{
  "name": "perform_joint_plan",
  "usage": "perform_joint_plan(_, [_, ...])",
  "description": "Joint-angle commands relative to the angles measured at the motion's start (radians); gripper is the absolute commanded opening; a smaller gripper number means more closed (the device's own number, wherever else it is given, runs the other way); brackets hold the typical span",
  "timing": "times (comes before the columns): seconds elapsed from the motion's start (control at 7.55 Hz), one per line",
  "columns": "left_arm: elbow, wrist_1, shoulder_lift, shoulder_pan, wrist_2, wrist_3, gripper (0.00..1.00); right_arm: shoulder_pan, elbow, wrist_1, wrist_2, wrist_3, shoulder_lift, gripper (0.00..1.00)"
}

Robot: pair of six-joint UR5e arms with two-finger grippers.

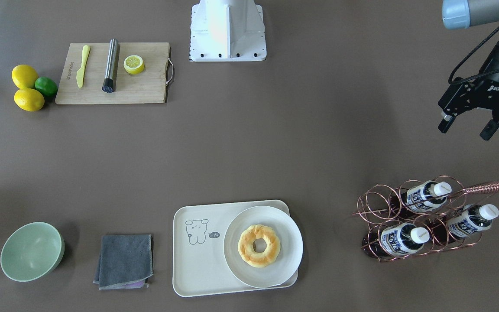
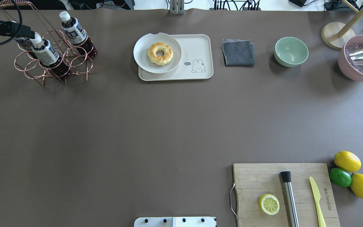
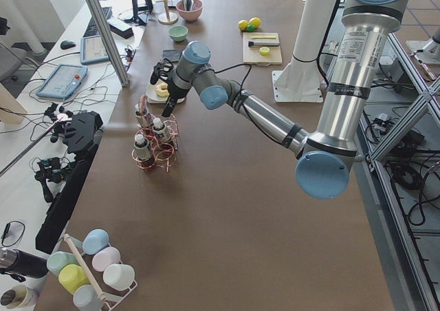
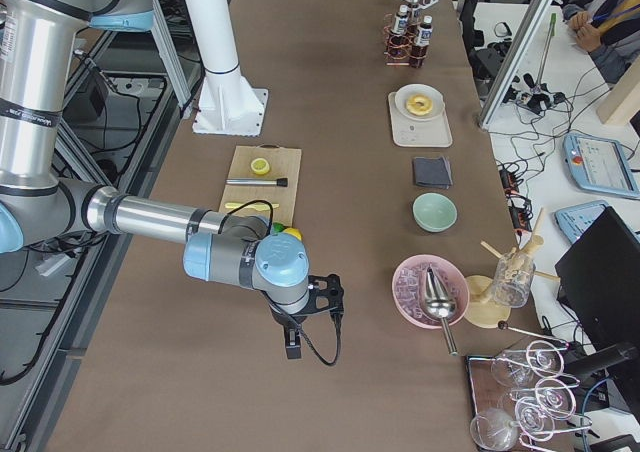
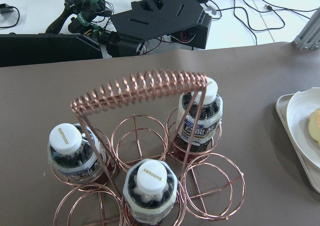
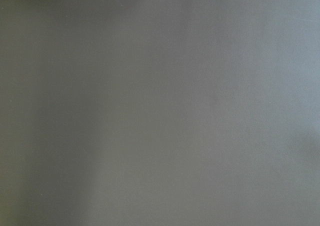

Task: Place tea on tray
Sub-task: 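Reach the left gripper into the copper rack and grasp the nearest tea bottle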

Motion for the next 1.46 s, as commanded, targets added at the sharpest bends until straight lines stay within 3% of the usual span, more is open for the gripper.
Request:
perform_joint_plan(0.0, [0.128,-0.005,-0.08,0.01,0.021,0.009,0.97,0.001,0.002,0.0,0.001,0.0,0.0,1.0])
perform_joint_plan(1.32, [0.205,-0.014,-0.099,0.039,0.037,-0.002,0.84,0.001,0.007,0.003,0.026,0.0,0.0,1.0])
